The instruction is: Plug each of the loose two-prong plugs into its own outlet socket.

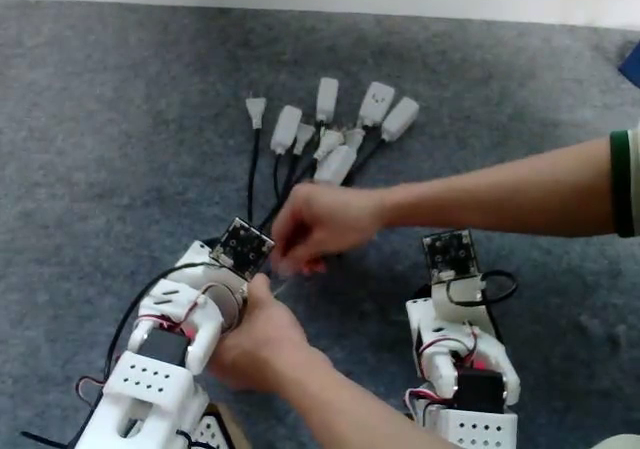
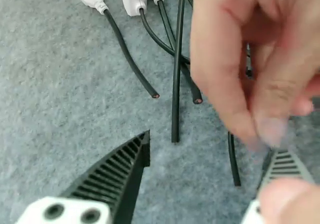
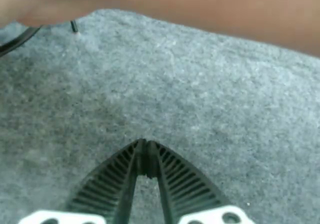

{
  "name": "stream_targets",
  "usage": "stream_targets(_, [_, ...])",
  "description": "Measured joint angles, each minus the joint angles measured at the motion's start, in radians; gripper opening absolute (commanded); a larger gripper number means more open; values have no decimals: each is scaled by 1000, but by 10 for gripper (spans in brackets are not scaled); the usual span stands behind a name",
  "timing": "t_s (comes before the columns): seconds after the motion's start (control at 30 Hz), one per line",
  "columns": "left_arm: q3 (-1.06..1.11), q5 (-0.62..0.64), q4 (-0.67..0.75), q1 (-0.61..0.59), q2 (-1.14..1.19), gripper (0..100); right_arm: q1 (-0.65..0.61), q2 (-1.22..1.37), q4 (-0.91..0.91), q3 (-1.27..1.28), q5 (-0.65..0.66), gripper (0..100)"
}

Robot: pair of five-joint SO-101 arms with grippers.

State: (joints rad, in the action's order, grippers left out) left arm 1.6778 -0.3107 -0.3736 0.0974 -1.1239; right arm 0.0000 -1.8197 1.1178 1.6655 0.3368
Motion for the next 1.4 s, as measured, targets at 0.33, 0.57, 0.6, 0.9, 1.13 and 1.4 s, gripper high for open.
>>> stream_targets(0.33, [2,0,0,-2,0,341,0,0,0,0,0,8])
stream_targets(0.57, [2,0,-2,-2,0,341,0,0,0,0,0,8])
stream_targets(0.6, [2,0,-2,-2,0,341,0,0,0,0,0,8])
stream_targets(0.9, [0,-2,-11,-3,15,341,0,0,0,0,0,8])
stream_targets(1.13, [0,-2,-11,-6,14,341,0,0,0,0,0,8])
stream_targets(1.4, [0,-2,-11,-5,14,341,0,0,0,0,0,8])
